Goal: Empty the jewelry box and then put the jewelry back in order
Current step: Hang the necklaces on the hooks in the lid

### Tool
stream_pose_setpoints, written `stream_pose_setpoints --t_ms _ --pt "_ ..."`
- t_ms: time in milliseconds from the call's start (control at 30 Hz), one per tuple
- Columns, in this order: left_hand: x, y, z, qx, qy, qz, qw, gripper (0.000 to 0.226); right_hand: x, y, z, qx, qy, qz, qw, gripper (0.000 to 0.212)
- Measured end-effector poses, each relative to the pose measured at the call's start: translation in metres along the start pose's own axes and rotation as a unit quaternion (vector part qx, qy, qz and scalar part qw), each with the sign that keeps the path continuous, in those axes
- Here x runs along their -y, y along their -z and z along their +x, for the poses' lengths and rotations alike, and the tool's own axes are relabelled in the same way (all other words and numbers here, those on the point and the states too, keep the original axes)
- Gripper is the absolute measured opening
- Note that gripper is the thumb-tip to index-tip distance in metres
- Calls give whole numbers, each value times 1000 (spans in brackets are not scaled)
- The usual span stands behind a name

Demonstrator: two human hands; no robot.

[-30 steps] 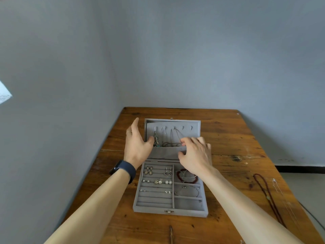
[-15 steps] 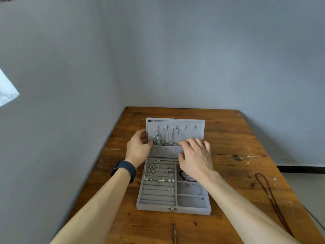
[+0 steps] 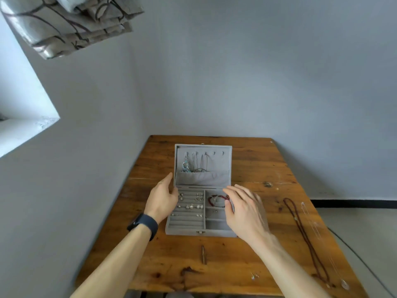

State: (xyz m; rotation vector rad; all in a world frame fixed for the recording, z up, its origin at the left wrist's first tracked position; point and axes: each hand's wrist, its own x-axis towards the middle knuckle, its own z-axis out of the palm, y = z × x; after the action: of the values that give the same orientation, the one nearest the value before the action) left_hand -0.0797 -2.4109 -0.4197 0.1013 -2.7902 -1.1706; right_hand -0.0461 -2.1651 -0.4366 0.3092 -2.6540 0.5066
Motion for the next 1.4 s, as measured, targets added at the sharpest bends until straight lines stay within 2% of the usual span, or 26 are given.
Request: stream_pose_setpoints --t_ms 167,300,433,600,767,900,1033,1167,1400 --pt "16 -25 -78 -28 -96 115 988 59 -3 24 -72 -20 -35 18 999 31" --pt "26 -46 -126 -33 -129 160 978 59 -9 34 -133 -12 -67 24 997 31" --pt "29 -62 -150 -8 -133 197 971 60 -32 37 -187 -29 -124 34 991 25" --pt "40 -76 -164 36 -109 242 963 57 -66 46 -216 -20 -210 -39 977 32" --pt "43 -81 -170 36 -97 283 954 75 -88 54 -214 40 -271 -129 953 48" --pt "42 -82 -170 40 -87 280 955 69 -87 51 -218 53 -252 -135 957 46" --pt "41 -81 -171 39 -82 287 954 67 -84 46 -224 9 -192 -80 978 40" --pt "42 -83 -170 44 -81 292 952 67 -93 45 -228 -15 -184 -57 981 46" --pt "43 -82 -172 31 -91 272 958 72 -104 52 -232 -67 -86 -37 993 26"
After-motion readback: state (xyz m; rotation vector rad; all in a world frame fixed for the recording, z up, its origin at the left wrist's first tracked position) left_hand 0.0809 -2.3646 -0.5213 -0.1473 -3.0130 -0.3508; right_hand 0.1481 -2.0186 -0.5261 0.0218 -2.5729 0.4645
